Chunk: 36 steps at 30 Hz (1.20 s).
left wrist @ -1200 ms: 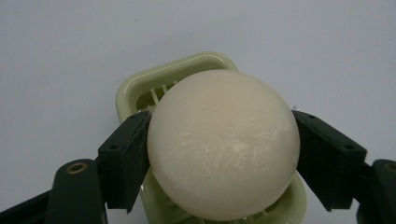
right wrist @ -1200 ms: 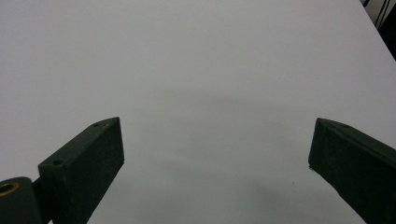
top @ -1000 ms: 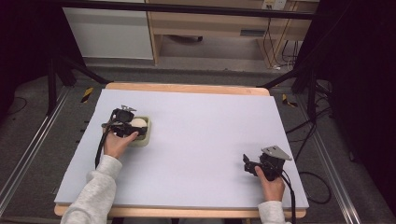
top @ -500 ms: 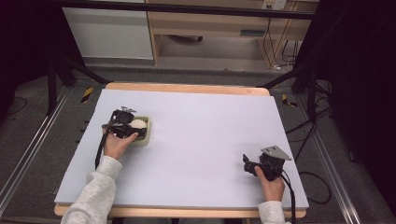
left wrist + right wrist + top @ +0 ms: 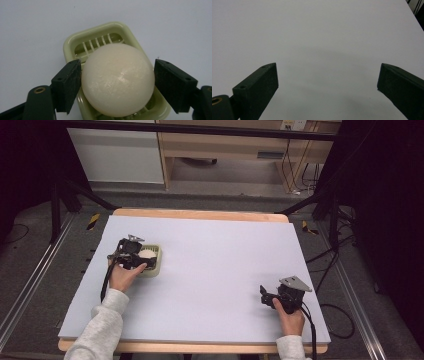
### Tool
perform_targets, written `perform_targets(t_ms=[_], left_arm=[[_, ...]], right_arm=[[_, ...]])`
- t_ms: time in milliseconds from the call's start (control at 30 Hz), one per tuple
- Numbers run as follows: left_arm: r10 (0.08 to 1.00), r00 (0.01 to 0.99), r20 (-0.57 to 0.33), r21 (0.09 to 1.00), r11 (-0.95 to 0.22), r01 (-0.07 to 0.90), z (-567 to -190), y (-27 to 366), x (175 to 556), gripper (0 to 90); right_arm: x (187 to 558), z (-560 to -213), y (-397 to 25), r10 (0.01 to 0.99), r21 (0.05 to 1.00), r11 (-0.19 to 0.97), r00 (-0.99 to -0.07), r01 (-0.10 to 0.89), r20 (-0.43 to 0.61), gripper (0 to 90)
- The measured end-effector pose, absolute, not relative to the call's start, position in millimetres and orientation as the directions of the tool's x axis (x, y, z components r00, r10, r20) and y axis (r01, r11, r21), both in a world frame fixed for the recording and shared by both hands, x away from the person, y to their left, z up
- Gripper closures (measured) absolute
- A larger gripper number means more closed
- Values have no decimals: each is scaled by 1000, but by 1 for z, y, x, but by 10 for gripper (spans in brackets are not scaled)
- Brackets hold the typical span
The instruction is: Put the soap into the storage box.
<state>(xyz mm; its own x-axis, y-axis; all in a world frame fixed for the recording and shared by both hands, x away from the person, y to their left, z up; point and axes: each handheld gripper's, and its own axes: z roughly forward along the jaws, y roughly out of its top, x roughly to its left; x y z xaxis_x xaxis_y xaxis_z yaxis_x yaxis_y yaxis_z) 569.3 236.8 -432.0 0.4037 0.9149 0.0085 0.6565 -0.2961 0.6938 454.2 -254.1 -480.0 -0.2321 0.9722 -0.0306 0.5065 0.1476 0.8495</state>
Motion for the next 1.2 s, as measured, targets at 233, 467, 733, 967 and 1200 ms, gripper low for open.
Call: perform_targets(t_ms=[233,467,733,967,1200], left_arm=[[905,425,-2,733,-288,616,-420,240,550,212],[883,468,-39,773,-270,573,-423,241,521,242],[886,462,-39,803,-247,542,-434,252,491,238],[898,437,-47,790,-234,566,-448,271,465,177],[917,396,-42,761,-227,608,-466,291,451,171]], right_arm=[[454,-479,-253,972,851,148,-235,503,-30,37],[453,-480,-255,972,847,142,-234,512,-22,37],[453,-481,-257,973,837,135,-233,531,-9,38],[452,-481,-257,971,831,154,-238,535,-26,39],[451,-481,-256,970,825,163,-242,541,-33,39]])
